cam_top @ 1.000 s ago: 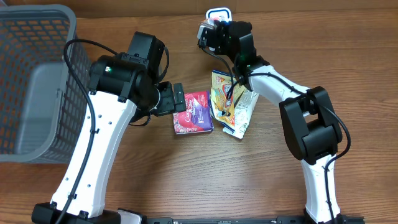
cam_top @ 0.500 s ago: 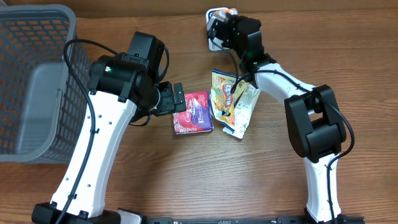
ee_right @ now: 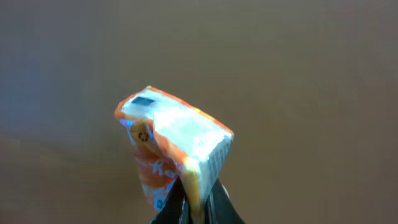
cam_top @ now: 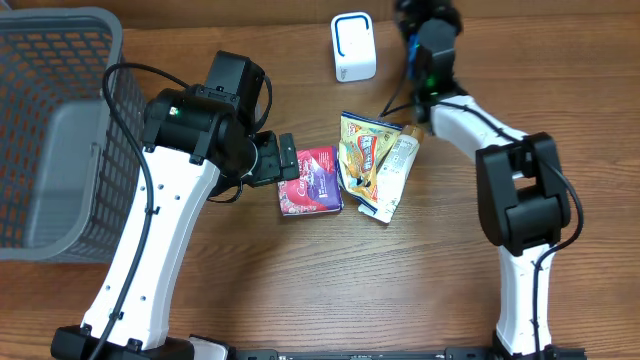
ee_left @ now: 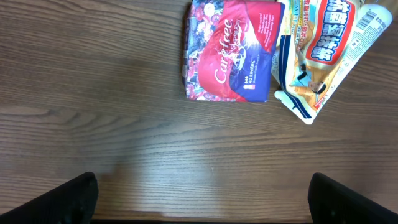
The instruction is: Scan the item barcode
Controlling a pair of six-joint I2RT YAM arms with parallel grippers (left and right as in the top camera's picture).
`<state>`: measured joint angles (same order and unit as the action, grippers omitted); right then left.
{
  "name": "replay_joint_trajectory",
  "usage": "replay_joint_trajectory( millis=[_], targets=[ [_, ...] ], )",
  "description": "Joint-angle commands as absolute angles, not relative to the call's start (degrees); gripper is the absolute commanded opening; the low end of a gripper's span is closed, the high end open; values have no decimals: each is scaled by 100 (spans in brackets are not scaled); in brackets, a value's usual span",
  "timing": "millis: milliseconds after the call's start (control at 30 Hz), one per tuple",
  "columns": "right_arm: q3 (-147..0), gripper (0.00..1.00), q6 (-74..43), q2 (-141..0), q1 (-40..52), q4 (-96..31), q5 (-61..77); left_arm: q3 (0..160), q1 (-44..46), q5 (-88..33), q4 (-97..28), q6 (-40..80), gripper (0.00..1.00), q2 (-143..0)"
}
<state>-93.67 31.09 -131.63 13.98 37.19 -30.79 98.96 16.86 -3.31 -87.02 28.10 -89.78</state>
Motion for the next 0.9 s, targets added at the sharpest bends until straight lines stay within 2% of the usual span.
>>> replay_joint_trajectory(
  millis=[0, 133, 300, 400, 533, 633, 867],
  targets=[
    [-9419, 4, 1887, -12927, 864, 3299, -4602, 9974, 1680, -274, -8691, 2720, 100, -8914],
    [-9419, 3, 888, -12707, 193, 1619, -4963, 9974, 1680, -274, -8689, 2720, 100, -8914],
    [-9421, 4, -1081, -12357, -1039, -891, -3728, 9974, 1680, -274, -8691, 2720, 100, -8914],
    [-9421, 4, -1806, -12331, -1758, -1723, -3044, 9974, 1680, -274, -8691, 2720, 100, -8914],
    [-9419, 4, -2606, -12333, -2814, -2506, -2095, 9974, 1680, -274, -8691, 2720, 100, -8914],
    [-9419, 4, -2727, -12333, -3420, -2724, -1487, 9974, 1680, -274, -8691, 2720, 100, -8914],
    [-9419, 4, -2724, -12333, -4252, -3020, -1280, 9974, 1680, -274, -8689, 2720, 100, -8914]
  ],
)
